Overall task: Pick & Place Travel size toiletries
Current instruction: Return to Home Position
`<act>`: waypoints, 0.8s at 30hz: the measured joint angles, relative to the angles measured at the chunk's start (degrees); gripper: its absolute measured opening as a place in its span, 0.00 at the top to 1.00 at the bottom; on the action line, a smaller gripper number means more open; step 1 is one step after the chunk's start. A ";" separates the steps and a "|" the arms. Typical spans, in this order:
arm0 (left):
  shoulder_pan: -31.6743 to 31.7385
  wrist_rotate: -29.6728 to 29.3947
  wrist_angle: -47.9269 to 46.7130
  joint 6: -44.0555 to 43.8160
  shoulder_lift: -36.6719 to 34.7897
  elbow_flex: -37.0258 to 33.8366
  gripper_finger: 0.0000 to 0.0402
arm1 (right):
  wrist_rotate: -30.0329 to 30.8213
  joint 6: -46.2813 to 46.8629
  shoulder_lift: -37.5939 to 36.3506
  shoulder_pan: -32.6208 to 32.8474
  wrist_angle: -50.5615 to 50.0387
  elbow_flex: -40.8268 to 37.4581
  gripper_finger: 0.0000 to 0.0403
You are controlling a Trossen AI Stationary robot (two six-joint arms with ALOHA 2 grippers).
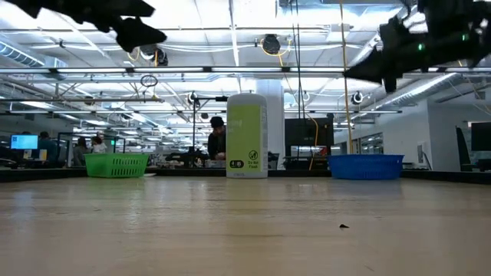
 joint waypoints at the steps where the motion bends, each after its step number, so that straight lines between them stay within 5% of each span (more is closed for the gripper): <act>1: -0.67 -0.08 0.49 -0.01 -1.61 -1.17 0.16 | 1.28 -0.91 -0.44 1.73 -3.18 2.18 1.00; 12: -4.30 -0.19 3.79 -3.20 -22.56 -17.02 0.16 | 5.47 -13.80 -9.66 19.74 -14.66 10.99 1.00; 17: -5.63 -0.61 3.49 -3.80 -30.07 -20.70 0.16 | 10.83 -12.54 -17.66 23.22 -22.97 10.99 1.00; 24: -6.02 -7.55 3.35 -3.87 -35.09 -25.03 0.16 | 10.45 -11.04 -26.66 24.81 -31.46 10.85 1.00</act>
